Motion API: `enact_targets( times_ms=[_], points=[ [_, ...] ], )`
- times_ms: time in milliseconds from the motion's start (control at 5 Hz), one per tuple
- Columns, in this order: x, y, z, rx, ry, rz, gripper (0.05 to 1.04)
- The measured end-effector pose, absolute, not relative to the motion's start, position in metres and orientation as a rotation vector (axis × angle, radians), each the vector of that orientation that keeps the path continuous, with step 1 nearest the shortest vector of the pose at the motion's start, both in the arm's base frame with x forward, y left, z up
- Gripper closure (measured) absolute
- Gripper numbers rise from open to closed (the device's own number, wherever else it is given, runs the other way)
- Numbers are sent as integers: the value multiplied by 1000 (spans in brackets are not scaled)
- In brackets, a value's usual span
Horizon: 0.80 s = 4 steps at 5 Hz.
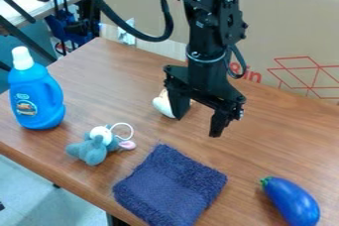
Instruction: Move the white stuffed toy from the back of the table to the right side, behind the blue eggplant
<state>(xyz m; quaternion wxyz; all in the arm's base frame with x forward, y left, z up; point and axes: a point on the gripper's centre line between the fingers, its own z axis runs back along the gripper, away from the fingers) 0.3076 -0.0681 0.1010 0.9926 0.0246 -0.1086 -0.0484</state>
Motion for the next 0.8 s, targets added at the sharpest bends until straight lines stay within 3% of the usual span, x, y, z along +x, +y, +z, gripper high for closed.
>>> enact_targets(
  times_ms=[200,800],
  points=[
    [306,-67,92,54,-189,-96,82],
    [355,-50,98,78,-225,-114,82]
  ],
)
